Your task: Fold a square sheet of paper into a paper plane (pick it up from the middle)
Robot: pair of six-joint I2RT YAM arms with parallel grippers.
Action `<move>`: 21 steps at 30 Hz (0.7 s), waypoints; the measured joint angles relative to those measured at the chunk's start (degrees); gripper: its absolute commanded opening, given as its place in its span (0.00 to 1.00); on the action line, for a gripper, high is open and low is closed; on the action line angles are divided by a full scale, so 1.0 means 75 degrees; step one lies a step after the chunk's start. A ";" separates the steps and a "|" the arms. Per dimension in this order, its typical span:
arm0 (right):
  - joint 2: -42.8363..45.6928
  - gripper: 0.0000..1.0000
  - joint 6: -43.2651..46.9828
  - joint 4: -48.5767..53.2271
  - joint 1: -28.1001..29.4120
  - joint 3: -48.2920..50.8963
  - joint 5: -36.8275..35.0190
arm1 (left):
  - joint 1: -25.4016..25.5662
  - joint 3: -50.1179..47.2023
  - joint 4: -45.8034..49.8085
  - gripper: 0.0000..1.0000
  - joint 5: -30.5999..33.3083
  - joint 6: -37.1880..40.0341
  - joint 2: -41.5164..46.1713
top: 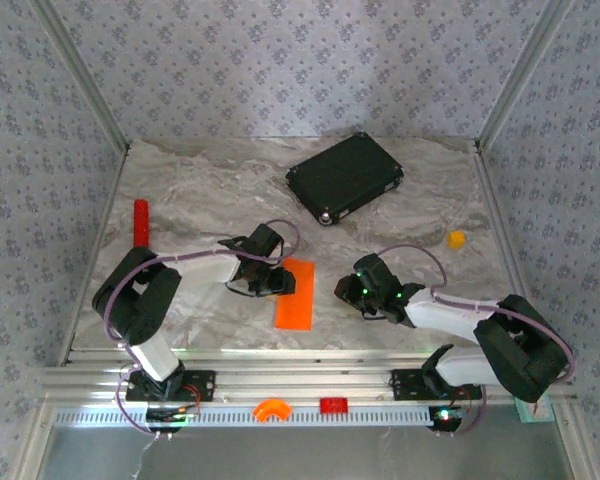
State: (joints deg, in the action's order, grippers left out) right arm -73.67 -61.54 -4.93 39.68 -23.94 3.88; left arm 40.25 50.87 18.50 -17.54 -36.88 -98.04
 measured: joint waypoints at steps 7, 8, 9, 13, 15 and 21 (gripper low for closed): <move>0.0000 0.33 0.0003 0.0000 0.0000 0.0000 0.0000 | 0.0000 0.0000 -0.0006 0.48 0.0000 -0.0009 0.0000; 0.0000 0.33 0.0003 0.0003 0.0000 0.0000 -0.0003 | 0.0000 0.0000 -0.0006 0.48 0.0000 -0.0015 0.0000; 0.0000 0.33 0.0000 0.0000 0.0000 0.0000 -0.0003 | 0.0000 0.0000 -0.0006 0.49 0.0000 -0.0032 0.0000; 0.0000 0.33 0.0000 0.0003 0.0000 0.0000 0.0000 | 0.0000 0.0015 -0.0003 0.49 -0.0003 -0.0090 -0.0023; 0.0000 0.33 0.0003 0.0003 0.0000 0.0000 -0.0003 | 0.0003 0.0029 0.0006 0.50 -0.0003 -0.0096 -0.0032; 0.0000 0.34 0.0000 0.0003 0.0000 0.0000 -0.0003 | 0.0009 0.0064 0.0050 0.51 -0.0003 -0.0093 -0.0044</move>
State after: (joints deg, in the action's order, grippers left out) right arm -73.67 -61.54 -4.91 39.68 -23.94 3.86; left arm 40.32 51.35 18.87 -17.56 -37.58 -98.37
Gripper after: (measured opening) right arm 0.334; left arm 0.505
